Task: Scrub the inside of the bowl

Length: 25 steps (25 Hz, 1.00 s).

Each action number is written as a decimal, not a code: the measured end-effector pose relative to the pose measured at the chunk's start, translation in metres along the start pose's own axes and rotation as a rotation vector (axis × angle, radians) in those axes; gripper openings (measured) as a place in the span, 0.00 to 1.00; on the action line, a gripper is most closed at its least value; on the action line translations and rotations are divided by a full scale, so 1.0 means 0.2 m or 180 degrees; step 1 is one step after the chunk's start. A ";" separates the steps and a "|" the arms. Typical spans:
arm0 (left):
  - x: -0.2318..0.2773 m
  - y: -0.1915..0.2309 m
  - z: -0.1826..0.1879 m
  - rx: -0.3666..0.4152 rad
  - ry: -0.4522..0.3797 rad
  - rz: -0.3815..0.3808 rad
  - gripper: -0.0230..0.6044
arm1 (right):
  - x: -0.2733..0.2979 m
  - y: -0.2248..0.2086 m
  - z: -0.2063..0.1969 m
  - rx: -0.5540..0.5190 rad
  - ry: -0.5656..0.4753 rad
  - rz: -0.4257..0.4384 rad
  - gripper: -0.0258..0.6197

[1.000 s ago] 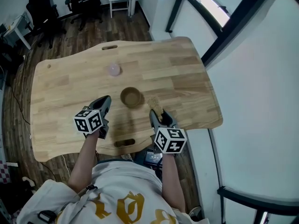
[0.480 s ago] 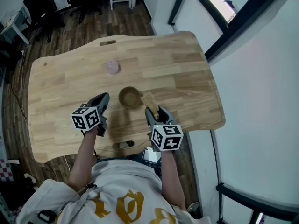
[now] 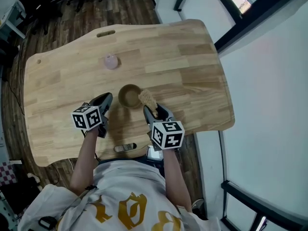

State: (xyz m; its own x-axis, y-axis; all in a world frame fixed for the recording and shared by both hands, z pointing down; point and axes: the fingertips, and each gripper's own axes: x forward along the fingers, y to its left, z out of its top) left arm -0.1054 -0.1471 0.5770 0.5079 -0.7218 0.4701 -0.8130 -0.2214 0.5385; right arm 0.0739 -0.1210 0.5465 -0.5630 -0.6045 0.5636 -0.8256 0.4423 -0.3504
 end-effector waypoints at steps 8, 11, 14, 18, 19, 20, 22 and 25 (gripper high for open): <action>0.13 0.04 -0.09 -0.0246 0.0304 -0.0153 0.15 | 0.12 -0.04 -0.07 -0.0157 0.0272 -0.0014 0.31; 0.18 0.05 -0.14 -0.0246 0.0490 -0.0200 0.18 | 0.18 -0.03 -0.07 -0.0251 0.0340 0.0036 0.31; 0.22 0.03 -0.19 -0.0243 0.0686 -0.0297 0.18 | 0.22 -0.03 -0.08 -0.0387 0.0408 0.0055 0.31; 0.26 0.02 -0.24 -0.0265 0.0923 -0.0390 0.18 | 0.25 -0.05 -0.08 -0.0431 0.0447 0.0078 0.31; 0.27 0.02 -0.25 -0.0264 0.0962 -0.0383 0.18 | 0.26 -0.05 -0.08 -0.0430 0.0453 0.0082 0.31; 0.28 0.02 -0.26 -0.0260 0.0999 -0.0365 0.18 | 0.27 -0.05 -0.08 -0.0429 0.0460 0.0088 0.31; 0.29 0.03 -0.28 -0.0242 0.1093 -0.0334 0.18 | 0.28 -0.05 -0.08 -0.0425 0.0471 0.0107 0.31; 0.31 0.01 -0.30 -0.0264 0.1196 -0.0375 0.18 | 0.30 -0.04 -0.08 -0.0442 0.0495 0.0132 0.31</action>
State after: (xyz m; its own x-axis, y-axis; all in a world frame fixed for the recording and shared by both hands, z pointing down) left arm -0.0589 -0.1528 0.6502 0.6776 -0.4012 0.6164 -0.7250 -0.2237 0.6514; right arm 0.0467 -0.1498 0.5956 -0.5751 -0.4789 0.6633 -0.7826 0.5584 -0.2753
